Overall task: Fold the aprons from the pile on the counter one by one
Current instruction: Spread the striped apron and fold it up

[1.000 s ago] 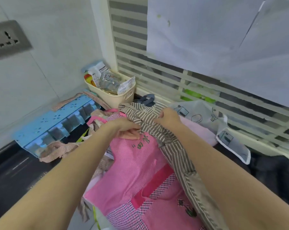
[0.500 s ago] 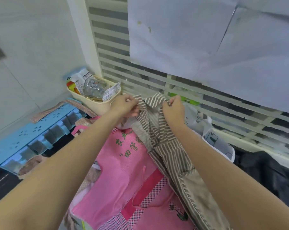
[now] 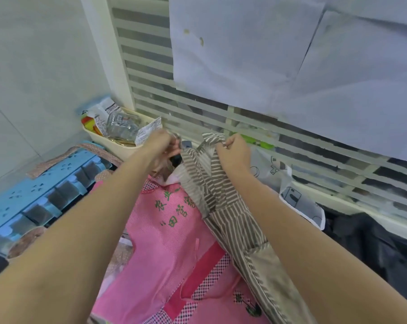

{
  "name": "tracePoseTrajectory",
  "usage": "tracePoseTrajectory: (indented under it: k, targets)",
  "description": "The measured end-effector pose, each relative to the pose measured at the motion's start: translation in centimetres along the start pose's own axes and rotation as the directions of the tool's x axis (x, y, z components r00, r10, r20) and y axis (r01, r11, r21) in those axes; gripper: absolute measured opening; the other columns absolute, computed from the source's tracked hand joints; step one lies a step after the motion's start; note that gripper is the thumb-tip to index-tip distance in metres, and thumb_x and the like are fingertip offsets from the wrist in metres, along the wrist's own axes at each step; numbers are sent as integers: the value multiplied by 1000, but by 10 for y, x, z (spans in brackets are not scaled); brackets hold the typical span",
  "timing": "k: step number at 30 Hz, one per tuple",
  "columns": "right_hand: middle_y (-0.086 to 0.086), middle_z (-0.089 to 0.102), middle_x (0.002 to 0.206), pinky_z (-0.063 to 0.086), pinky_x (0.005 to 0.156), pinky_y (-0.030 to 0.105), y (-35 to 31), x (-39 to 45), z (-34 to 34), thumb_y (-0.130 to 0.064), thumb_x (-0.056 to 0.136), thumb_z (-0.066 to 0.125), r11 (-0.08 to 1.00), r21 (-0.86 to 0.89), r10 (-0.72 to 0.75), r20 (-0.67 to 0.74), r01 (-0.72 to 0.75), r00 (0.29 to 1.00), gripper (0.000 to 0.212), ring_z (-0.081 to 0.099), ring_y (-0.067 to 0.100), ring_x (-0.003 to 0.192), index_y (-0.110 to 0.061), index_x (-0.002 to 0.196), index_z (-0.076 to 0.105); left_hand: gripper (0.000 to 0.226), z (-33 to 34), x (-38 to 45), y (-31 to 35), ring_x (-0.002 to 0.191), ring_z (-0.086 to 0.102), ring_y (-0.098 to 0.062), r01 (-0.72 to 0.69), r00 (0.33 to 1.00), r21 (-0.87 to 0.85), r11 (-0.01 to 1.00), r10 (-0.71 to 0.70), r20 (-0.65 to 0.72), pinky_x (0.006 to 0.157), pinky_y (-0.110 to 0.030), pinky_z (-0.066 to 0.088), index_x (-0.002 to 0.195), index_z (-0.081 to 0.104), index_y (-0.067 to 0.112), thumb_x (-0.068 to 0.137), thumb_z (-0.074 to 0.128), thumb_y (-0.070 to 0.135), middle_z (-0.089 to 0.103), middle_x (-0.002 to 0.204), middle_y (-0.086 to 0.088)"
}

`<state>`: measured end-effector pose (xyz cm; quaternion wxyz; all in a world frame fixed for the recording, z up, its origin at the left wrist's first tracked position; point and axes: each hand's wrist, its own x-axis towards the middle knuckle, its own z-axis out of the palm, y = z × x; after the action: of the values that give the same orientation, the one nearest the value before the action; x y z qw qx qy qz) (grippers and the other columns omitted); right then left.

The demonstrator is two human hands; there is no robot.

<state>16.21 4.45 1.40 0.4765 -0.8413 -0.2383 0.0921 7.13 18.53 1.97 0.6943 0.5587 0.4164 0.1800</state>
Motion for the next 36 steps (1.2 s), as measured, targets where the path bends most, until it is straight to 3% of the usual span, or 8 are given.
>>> tracePoseTrajectory:
  k: [7,11,15,19,21,25,30,36]
  targets:
    - [3,49,95,35,68,30,-10,2,10,-12,91,54,997,25,68,28,-68,997,24,49,20,84,-10,107,37,31,-12,10,2,93,62,-28,-52,997,164,985,59,-41,75,-40,53,109,44,21,88,51,-1,59,106,-15]
    - [4,50,97,38,62,28,-9,4,15,-7,90,52,1000,28,2,-144,2,990,24,50,19,81,-10,109,37,32,13,-8,-38,61,56,-18,-141,989,661,737,84,118,52,-18,46,121,46,13,91,55,14,60,95,-10]
    - [3,44,101,34,52,9,-11,7,17,1,87,51,995,29,-88,-243,98,966,27,39,8,70,-4,112,41,25,35,-14,-64,99,59,-22,-380,908,768,515,367,203,77,-19,37,115,61,7,92,51,11,64,110,-7]
    - [5,42,106,33,61,0,-11,8,20,3,85,52,987,69,-119,-309,148,944,26,37,4,70,-1,109,44,12,49,-13,-53,82,60,-17,-285,958,93,954,285,15,78,-27,48,92,65,8,92,53,8,64,89,-4]
    - [4,42,107,34,62,-1,-10,6,26,-2,86,56,987,64,-132,-215,149,968,26,37,3,70,-3,108,44,16,59,-17,-48,75,60,-17,5,991,-373,928,46,128,72,-28,50,92,60,4,96,45,9,63,83,-8]
    - [1,42,106,35,74,14,-3,3,37,-22,81,70,977,-106,-152,249,183,957,39,43,8,88,-9,112,49,38,41,0,-53,76,64,-18,220,971,-532,817,-130,202,67,-29,52,95,62,10,101,31,31,66,87,-9]
    - [4,64,105,47,94,36,27,-2,31,-15,88,62,968,-92,-166,466,234,869,12,59,18,99,-10,98,63,27,11,12,-48,61,59,-22,180,975,48,982,-172,-141,54,-29,51,88,54,9,98,34,25,59,76,-10]
    - [0,60,71,52,76,38,45,-16,-23,9,88,42,996,-9,-79,427,91,901,35,56,14,66,-18,73,58,26,12,-28,-62,73,58,-29,-97,933,588,803,280,-228,75,-44,52,62,45,8,89,45,6,53,66,-11]
